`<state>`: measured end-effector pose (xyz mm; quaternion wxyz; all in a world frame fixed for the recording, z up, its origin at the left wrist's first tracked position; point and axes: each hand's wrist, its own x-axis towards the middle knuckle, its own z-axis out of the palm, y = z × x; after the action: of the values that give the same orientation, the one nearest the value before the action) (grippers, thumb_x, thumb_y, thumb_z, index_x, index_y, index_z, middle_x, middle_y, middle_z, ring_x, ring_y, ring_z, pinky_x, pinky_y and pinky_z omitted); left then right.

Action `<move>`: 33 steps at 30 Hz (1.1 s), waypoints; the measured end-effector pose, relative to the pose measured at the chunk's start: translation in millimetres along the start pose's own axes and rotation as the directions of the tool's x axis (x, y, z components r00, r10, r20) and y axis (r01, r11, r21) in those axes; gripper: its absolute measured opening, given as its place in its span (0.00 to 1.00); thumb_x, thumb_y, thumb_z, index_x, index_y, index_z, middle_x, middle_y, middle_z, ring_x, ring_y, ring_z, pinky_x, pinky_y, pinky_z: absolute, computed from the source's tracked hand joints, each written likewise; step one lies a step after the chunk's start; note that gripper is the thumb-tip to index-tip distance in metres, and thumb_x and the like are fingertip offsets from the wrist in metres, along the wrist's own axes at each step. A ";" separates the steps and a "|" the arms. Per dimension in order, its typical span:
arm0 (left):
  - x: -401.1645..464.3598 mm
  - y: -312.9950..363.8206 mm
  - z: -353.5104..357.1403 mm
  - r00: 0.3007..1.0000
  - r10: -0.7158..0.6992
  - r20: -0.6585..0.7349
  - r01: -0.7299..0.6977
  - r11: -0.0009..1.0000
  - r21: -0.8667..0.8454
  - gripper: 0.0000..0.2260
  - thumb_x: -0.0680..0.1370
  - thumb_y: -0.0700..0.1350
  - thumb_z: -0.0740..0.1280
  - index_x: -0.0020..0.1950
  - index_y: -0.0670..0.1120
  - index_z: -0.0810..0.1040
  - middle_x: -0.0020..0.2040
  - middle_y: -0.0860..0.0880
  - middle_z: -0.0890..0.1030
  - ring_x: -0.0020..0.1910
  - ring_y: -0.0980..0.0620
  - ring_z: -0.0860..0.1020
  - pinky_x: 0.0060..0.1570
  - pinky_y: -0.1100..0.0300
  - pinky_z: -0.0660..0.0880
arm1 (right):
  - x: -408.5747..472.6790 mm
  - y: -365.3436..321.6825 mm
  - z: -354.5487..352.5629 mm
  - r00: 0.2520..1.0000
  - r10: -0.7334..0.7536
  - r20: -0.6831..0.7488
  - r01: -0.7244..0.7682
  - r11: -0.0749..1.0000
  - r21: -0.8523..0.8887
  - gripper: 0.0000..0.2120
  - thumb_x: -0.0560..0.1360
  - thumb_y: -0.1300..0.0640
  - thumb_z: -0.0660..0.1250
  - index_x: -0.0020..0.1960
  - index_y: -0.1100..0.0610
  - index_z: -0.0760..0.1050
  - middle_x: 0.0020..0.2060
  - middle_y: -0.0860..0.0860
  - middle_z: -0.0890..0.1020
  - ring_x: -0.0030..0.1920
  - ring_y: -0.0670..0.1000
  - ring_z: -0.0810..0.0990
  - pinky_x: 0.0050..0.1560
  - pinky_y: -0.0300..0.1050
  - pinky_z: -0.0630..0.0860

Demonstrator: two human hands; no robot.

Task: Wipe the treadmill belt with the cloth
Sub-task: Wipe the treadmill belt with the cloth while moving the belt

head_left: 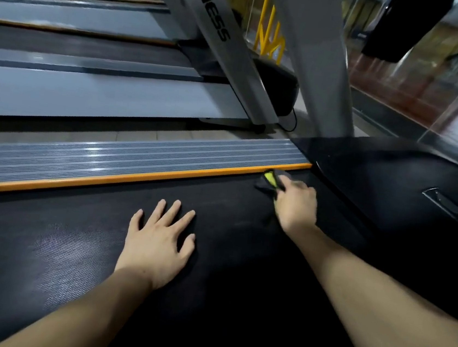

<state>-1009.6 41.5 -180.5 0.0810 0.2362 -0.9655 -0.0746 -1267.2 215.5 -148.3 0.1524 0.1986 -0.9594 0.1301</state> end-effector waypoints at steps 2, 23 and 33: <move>-1.6 -1.7 1.0 1.000 -0.006 -0.005 0.006 1.000 -0.006 0.28 0.79 0.65 0.45 0.79 0.64 0.56 0.82 0.57 0.53 0.82 0.52 0.46 0.77 0.42 0.46 | -16.5 -35.9 3.8 0.987 -0.158 -0.010 0.159 0.984 0.086 0.15 0.74 0.56 0.66 0.61 0.48 0.78 0.49 0.58 0.83 0.47 0.64 0.77 0.50 0.53 0.73; 10.8 8.8 -11.1 0.998 -0.042 0.039 0.043 0.999 -0.018 0.23 0.80 0.65 0.49 0.73 0.64 0.67 0.77 0.57 0.66 0.79 0.52 0.57 0.75 0.38 0.51 | -51.2 -50.2 13.1 0.947 -0.307 0.091 0.279 0.931 0.234 0.20 0.78 0.44 0.65 0.69 0.39 0.72 0.62 0.48 0.74 0.61 0.55 0.70 0.61 0.52 0.69; 23.5 13.1 1.8 0.999 -0.003 -0.032 0.001 0.998 -0.062 0.25 0.79 0.66 0.48 0.76 0.64 0.63 0.80 0.60 0.60 0.81 0.55 0.48 0.76 0.34 0.44 | 43.6 44.0 24.6 0.998 0.060 -0.021 -0.060 0.998 0.037 0.16 0.78 0.49 0.66 0.65 0.45 0.76 0.57 0.58 0.78 0.56 0.63 0.72 0.56 0.55 0.72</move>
<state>-1036.3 42.1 -177.0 0.1038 0.2355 -0.9610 -0.1008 -1329.7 232.0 -164.3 0.1554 0.1710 -0.9606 0.1542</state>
